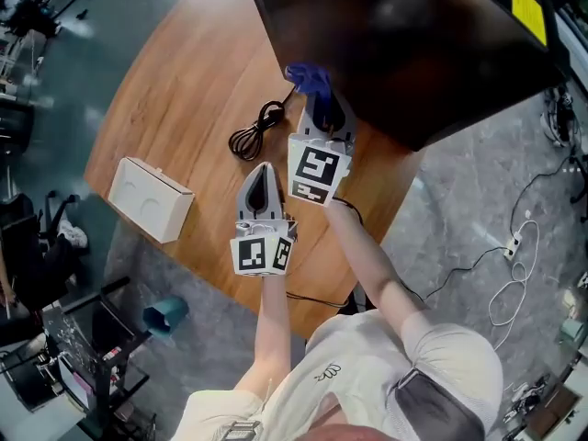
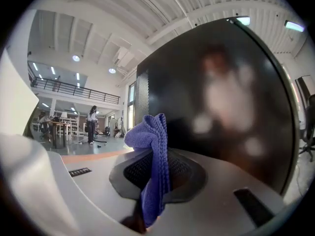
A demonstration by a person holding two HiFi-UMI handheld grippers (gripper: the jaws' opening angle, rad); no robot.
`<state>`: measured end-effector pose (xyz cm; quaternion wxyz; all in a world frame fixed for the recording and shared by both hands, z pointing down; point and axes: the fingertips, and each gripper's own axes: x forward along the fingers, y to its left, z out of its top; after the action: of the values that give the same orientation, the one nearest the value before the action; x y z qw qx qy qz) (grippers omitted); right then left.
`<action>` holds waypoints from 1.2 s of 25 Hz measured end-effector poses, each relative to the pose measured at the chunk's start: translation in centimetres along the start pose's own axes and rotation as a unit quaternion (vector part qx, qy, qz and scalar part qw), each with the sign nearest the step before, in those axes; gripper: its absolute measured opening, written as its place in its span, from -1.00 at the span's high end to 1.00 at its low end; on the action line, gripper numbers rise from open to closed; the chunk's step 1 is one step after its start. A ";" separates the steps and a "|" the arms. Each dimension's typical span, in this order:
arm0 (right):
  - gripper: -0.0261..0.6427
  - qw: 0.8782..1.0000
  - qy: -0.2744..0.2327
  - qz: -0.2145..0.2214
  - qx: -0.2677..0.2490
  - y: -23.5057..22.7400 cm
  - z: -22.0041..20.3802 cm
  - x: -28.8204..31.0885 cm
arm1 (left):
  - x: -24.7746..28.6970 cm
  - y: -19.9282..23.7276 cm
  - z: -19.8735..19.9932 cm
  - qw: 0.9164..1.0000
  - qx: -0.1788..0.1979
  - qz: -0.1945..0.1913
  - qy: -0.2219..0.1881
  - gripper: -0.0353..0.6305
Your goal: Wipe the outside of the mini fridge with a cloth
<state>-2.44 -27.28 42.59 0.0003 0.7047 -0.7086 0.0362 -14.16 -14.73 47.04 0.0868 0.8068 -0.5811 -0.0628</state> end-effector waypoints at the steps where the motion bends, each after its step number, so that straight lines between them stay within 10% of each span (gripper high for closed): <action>1: 0.74 1.000 0.002 0.007 -0.001 1.1 -0.5 1.4 | 0.0 0.7 -0.3 1.000 0.000 0.006 0.002 0.88; 13: 0.74 0.999 0.015 0.032 0.001 7.7 -2.4 10.2 | 1.0 5.8 -3.1 0.999 -0.024 0.044 0.012 0.88; 30: 0.74 0.999 0.008 -0.035 -0.025 0.4 -1.5 4.4 | 1.8 2.8 -1.8 1.000 -0.012 0.015 -0.002 0.88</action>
<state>-2.98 -31.64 44.28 0.0251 0.7287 -0.6839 0.0241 -15.86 -17.15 49.35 0.0964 0.7970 -0.5922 -0.0698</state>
